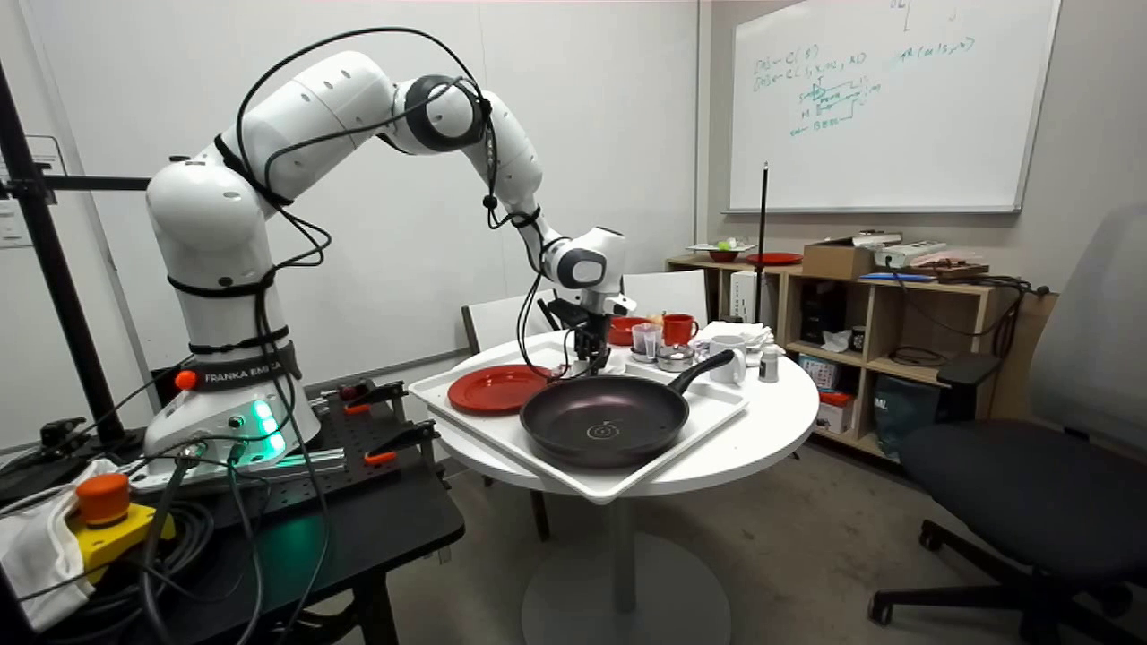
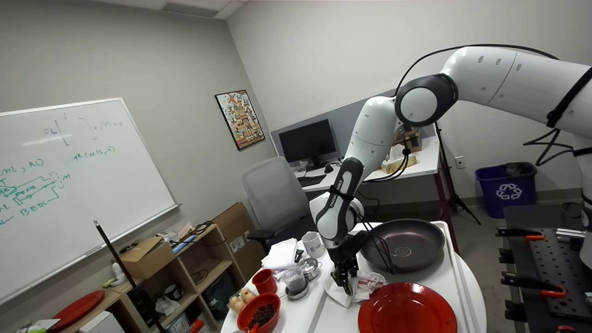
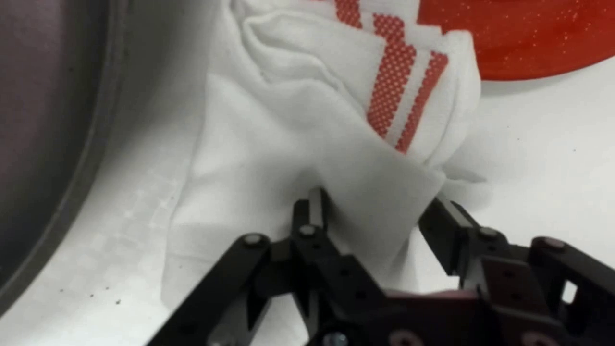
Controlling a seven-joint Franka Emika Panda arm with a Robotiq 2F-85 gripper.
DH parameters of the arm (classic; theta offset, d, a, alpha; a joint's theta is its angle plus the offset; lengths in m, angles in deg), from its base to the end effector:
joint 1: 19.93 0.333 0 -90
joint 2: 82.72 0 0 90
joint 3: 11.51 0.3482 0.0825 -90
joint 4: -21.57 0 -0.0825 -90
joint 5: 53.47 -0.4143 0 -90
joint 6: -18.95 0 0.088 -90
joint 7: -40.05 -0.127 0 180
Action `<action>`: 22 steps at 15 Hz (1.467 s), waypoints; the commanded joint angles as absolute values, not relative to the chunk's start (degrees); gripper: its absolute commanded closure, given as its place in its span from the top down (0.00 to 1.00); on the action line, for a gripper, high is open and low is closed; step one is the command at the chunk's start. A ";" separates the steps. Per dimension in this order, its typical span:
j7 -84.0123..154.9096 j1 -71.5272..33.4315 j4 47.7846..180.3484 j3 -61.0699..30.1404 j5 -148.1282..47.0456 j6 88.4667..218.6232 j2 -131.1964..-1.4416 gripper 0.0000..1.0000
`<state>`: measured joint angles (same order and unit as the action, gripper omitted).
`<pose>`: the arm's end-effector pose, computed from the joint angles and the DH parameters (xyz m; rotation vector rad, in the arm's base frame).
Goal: Use the towel to wipe the pan.
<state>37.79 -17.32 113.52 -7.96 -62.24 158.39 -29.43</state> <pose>0.7038 0.0749 0.0477 -2.9983 0.1138 0.1679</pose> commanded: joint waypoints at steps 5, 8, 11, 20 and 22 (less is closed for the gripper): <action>38.57 -17.67 117.71 -7.14 -61.90 161.73 -32.51 1.00; 38.69 -17.60 122.22 -6.63 -62.10 165.76 -36.38 1.00; 38.40 -17.59 128.13 -6.13 -62.27 169.88 -41.43 1.00; 27.77 -13.99 149.61 -13.64 -59.71 177.31 -58.99 1.00; 23.96 -12.41 153.45 -17.39 -56.69 177.04 -62.18 1.00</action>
